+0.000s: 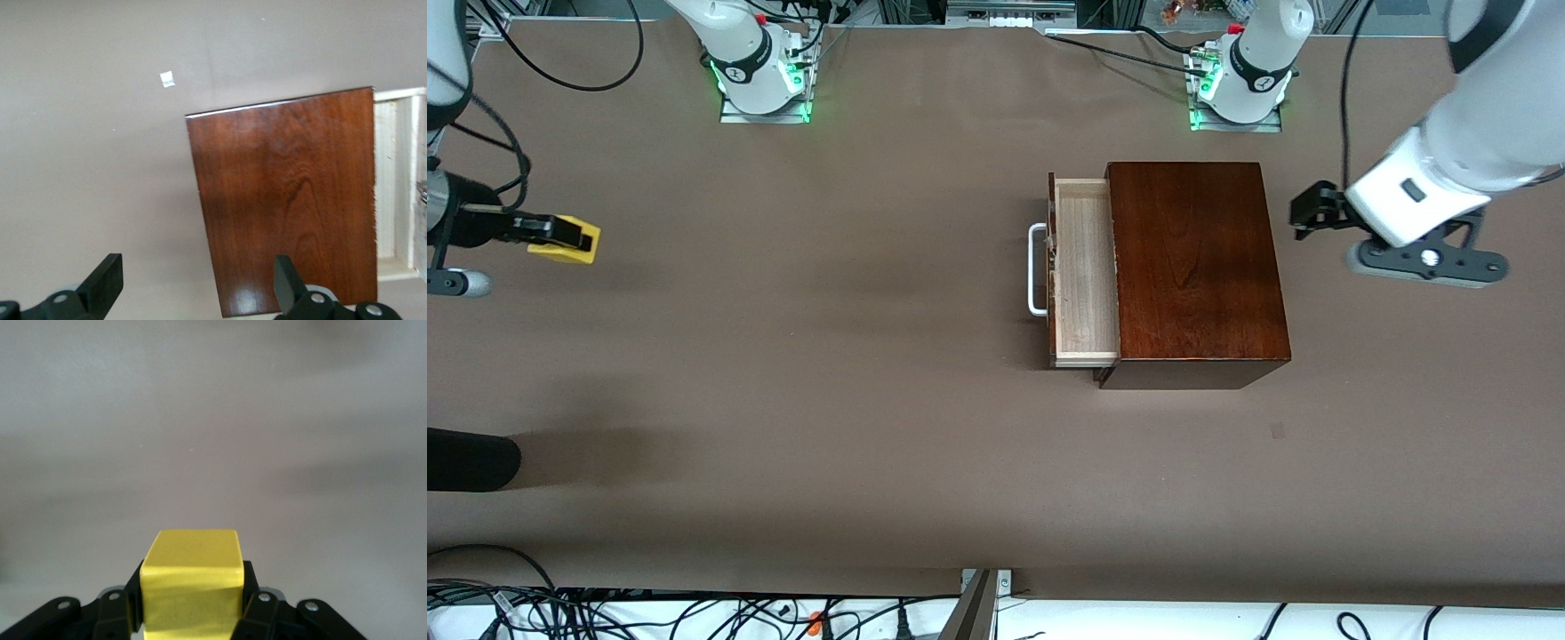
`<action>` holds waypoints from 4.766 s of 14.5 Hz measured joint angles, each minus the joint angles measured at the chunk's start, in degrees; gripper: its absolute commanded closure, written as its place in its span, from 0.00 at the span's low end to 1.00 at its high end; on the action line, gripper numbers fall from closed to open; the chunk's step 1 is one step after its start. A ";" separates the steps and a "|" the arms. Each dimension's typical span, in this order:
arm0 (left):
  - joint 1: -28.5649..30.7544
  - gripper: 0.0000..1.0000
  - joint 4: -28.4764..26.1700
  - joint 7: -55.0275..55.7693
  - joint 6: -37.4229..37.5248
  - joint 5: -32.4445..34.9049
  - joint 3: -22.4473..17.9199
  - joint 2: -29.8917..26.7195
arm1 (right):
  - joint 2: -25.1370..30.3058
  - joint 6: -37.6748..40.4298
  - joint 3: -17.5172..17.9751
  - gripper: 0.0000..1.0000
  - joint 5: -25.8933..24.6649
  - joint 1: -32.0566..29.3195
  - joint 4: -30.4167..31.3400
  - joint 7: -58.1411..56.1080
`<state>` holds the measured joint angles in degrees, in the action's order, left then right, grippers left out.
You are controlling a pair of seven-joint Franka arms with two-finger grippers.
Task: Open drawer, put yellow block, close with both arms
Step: 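Carry the yellow cube with the right gripper over the open drawer, then lower the cube into the drawer and open the right gripper, then withdraw the right gripper while the left gripper moves to the drawer front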
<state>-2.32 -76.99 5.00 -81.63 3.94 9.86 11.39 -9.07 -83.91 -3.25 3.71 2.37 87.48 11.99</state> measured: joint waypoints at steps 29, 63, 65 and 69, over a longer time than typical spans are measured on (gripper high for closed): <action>1.41 0.00 -19.00 -5.54 -10.98 -4.46 -6.70 -12.14 | -36.57 -34.82 0.79 1.00 7.66 49.01 -27.72 131.57; 0.58 0.00 -18.64 -15.70 -4.34 -12.88 6.50 -8.10 | -5.88 2.15 -23.05 0.00 7.95 36.70 -8.85 37.91; 0.44 0.00 -18.46 -16.01 -5.68 -14.57 11.30 -5.76 | -2.92 2.02 -26.54 0.00 5.40 35.44 -4.84 24.70; -0.71 0.00 -17.90 -22.04 -16.46 -14.85 21.28 0.14 | -0.32 1.01 -24.24 0.00 1.20 25.41 -2.37 2.92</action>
<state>-3.03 -94.88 -17.03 -98.09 -10.92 31.15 11.53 -9.39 -82.90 -27.49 4.90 27.79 85.11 14.91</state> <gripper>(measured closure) 0.000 0.000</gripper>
